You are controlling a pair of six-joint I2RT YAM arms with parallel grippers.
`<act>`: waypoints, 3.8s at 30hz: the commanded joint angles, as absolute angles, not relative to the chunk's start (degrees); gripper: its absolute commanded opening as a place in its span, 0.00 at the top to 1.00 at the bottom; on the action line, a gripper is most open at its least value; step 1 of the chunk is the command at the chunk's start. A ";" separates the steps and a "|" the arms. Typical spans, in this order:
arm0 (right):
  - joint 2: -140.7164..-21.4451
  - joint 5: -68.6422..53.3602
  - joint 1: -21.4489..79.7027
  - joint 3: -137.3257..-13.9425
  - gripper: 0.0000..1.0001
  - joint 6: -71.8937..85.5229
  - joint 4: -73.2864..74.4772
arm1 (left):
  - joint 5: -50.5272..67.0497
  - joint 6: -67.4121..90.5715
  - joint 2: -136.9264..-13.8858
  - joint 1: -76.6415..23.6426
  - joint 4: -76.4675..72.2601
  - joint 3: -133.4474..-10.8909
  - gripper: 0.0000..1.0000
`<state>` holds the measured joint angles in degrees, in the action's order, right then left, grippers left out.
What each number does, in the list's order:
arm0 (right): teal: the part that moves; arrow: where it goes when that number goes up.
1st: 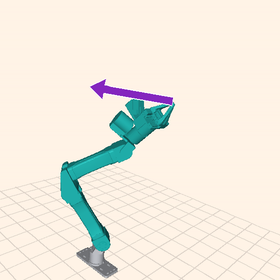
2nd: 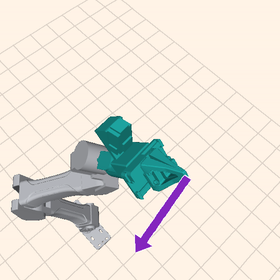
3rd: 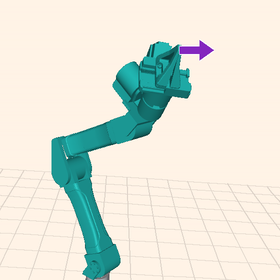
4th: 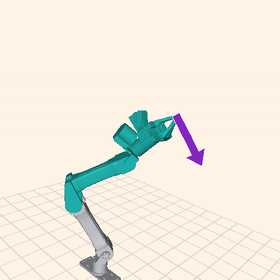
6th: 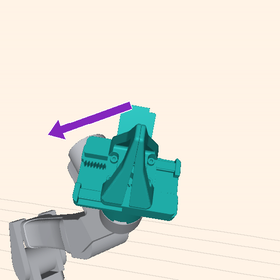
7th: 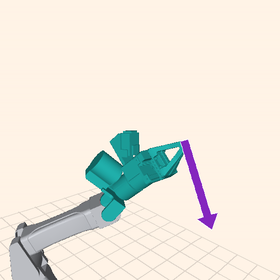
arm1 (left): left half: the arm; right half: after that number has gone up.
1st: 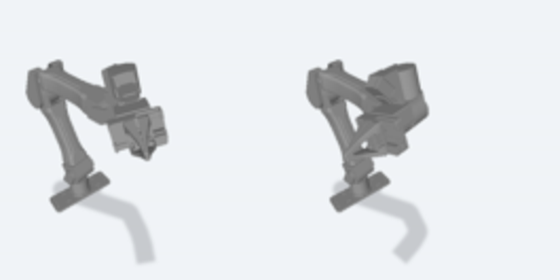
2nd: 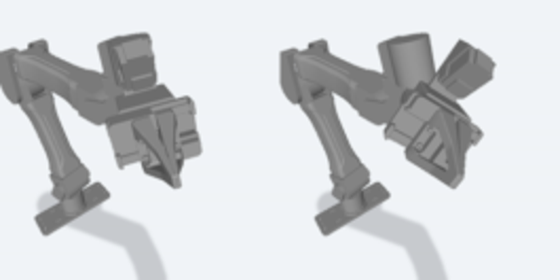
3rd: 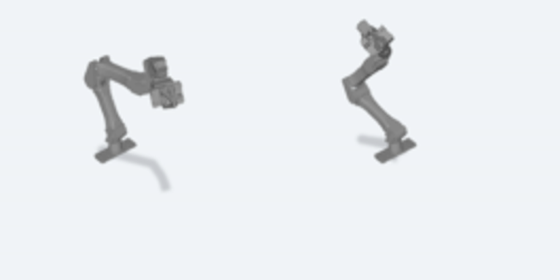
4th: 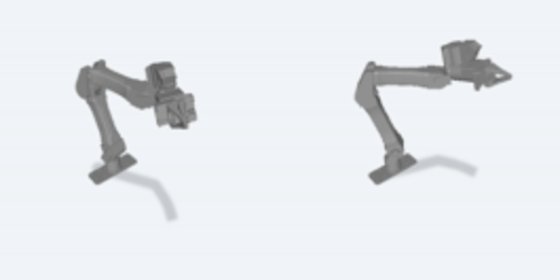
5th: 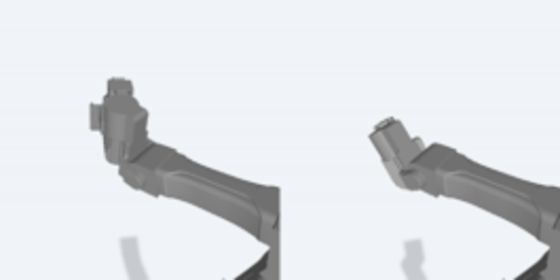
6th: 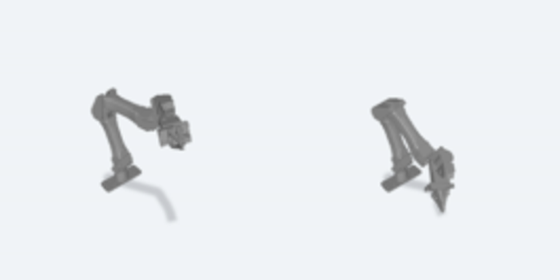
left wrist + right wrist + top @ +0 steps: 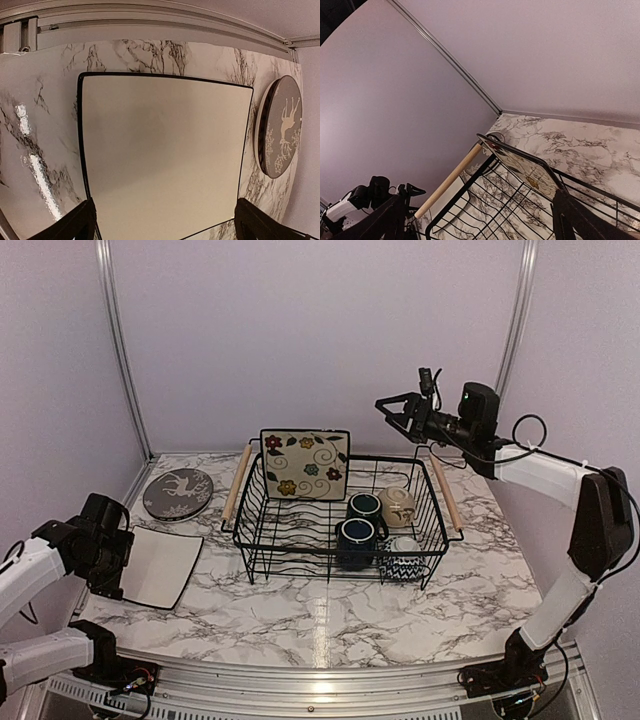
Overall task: Unload the mixed dishes from the dish rack
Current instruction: Grab the plate from the dish rack.
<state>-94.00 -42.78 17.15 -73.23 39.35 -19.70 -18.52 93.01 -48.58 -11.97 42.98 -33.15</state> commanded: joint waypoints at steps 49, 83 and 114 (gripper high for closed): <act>-115.57 -19.43 27.33 -111.06 0.10 -7.31 25.89 | 12.82 41.66 -54.29 -11.95 4.03 -49.57 0.01; -126.86 -42.65 26.63 -111.98 0.66 -19.45 16.99 | 13.53 44.02 -52.53 -11.95 4.39 -47.40 0.01; -127.62 -52.52 24.33 -108.10 0.78 -15.89 6.04 | 16.08 46.39 -54.86 -11.95 1.17 -46.65 0.01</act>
